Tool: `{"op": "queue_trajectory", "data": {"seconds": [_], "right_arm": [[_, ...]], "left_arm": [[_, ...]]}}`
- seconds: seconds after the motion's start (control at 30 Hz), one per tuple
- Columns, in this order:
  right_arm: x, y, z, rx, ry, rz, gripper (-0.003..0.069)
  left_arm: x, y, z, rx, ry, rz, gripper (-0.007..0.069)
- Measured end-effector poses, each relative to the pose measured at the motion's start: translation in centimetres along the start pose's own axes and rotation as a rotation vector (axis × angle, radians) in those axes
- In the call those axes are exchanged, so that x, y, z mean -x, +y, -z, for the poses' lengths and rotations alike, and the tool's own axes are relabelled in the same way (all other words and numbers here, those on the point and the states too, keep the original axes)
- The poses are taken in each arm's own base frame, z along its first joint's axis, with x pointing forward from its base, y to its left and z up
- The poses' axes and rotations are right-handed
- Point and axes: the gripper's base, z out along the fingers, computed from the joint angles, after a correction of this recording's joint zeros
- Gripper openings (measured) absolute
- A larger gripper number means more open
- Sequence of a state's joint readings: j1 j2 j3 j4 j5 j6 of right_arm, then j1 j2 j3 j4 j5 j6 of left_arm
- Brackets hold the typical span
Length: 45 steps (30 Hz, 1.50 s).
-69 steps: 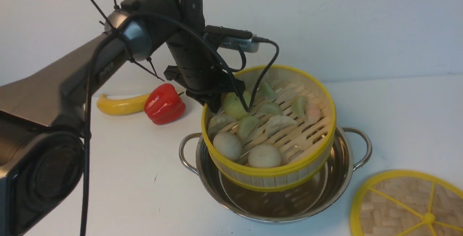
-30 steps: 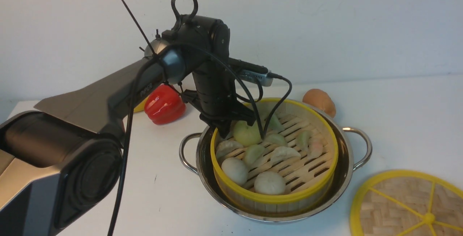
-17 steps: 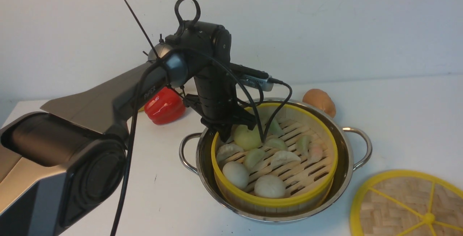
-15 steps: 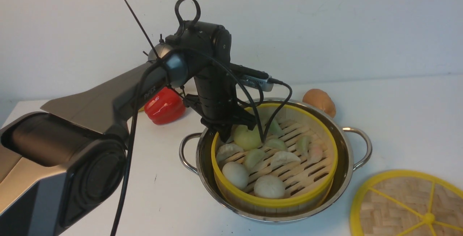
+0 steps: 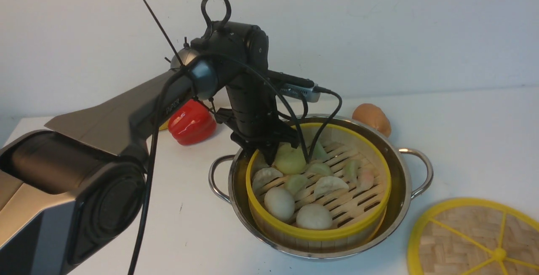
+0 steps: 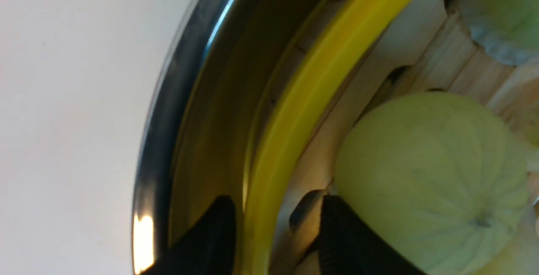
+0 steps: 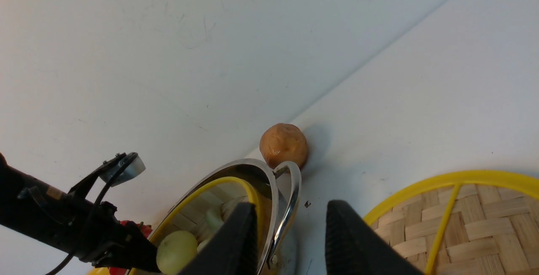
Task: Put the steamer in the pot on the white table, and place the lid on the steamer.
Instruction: 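Place the bamboo steamer basket with dumplings into the steel pot with the left gripper, then move the gripper down to the bamboo steamer lid and grasp its center knob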
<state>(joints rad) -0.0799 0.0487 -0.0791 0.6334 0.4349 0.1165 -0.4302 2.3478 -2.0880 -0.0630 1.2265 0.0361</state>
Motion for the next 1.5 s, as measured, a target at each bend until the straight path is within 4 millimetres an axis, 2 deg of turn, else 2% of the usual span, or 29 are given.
{"op": "queue_trajectory", "data": {"seconds": [0.2, 0.23, 0.3, 0.37, 0.43, 0.5, 0.57, 0.77, 0.87, 0.93, 0.97, 1.0, 1.07, 1.13, 1.2, 1.3, 1.37, 1.4, 1.43, 1.5], "right_arm": [[0.0, 0.0, 0.0, 0.0, 0.0, 0.0, 0.0244], [0.0, 0.0, 0.0, 0.0, 0.0, 0.0, 0.0244], [0.0, 0.0, 0.0, 0.0, 0.0, 0.0, 0.0244], [0.0, 0.0, 0.0, 0.0, 0.0, 0.0, 0.0244], [0.0, 0.0, 0.0, 0.0, 0.0, 0.0, 0.0244], [0.0, 0.0, 0.0, 0.0, 0.0, 0.0, 0.0244], [0.0, 0.0, 0.0, 0.0, 0.0, 0.0, 0.0244], [0.4, 0.2, 0.1, 0.007, -0.038, 0.001, 0.0244], [1.5, 1.1, 0.5, 0.034, -0.075, 0.046, 0.0244], [2.2, 1.8, 0.8, 0.052, -0.1, 0.082, 0.0244], [3.2, 2.8, 1.3, 0.071, -0.127, 0.137, 0.0244], [3.2, 2.8, 1.3, 0.071, -0.127, 0.137, 0.0244], [5.1, 4.7, 1.8, 0.091, -0.14, 0.22, 0.0244], [6.5, 6.2, 1.7, 0.094, -0.098, 0.266, 0.0244], [7.3, 7.1, 1.3, 0.09, -0.043, 0.29, 0.0244], [8.7, 8.7, -0.3, 0.075, 0.11, 0.336, 0.0244], [9.6, 9.7, -1.9, 0.056, 0.27, 0.367, 0.0244], [9.7, 9.7, -2.1, 0.053, 0.273, 0.369, 0.0244], [10.4, 10.2, -3.7, 0.029, 0.405, 0.384, 0.0244], [10.8, 10.3, -5.3, -0.005, 0.539, 0.399, 0.0244]], "left_arm": [[0.0, 0.2, 1.7, 0.039, -0.033, -0.043, 0.0365], [0.0, 0.5, 2.8, 0.076, -0.053, -0.062, 0.0371], [0.0, 0.6, 3.8, 0.1, -0.071, -0.07, 0.0375], [-0.1, 1.0, 6.2, 0.168, -0.115, -0.09, 0.0375], [-0.2, 1.2, 7.7, 0.199, -0.142, -0.098, 0.0366], [-0.6, 1.2, 10.4, 0.217, -0.195, -0.1, 0.0333], [-0.9, 1.1, 12.2, 0.219, -0.232, -0.098, 0.0295], [-3.6, 0.4, 20.8, 0.226, -0.409, -0.145, 0.0028], [-5.6, 1.2, 25.2, 0.259, -0.496, -0.18, -0.0017], [-6.4, 1.8, 26.6, 0.272, -0.524, -0.172, -0.0022], [-7.4, 2.9, 28.3, 0.283, -0.558, -0.141, -0.0022], [-7.6, 3.0, 28.5, 0.284, -0.562, -0.136, -0.0022], [-9.3, 4.6, 30.8, 0.275, -0.616, -0.076, -0.0022], [-10.8, 5.5, 32.6, 0.234, -0.67, -0.044, -0.0022], [-11.6, 5.6, 33.6, 0.215, -0.701, -0.052, -0.0022], [-13.3, 5.8, 35.6, 0.18, -0.766, -0.083, -0.0021], [-14.4, 5.5, 36.9, 0.165, -0.812, -0.116, -0.0021], [-14.5, 5.6, 36.9, 0.162, -0.813, -0.114, -0.0021], [-15.5, 5.5, 38.0, 0.172, -0.844, -0.133, -0.0021], [-16.5, 5.4, 38.9, 0.185, -0.871, -0.14, -0.0021]]}}
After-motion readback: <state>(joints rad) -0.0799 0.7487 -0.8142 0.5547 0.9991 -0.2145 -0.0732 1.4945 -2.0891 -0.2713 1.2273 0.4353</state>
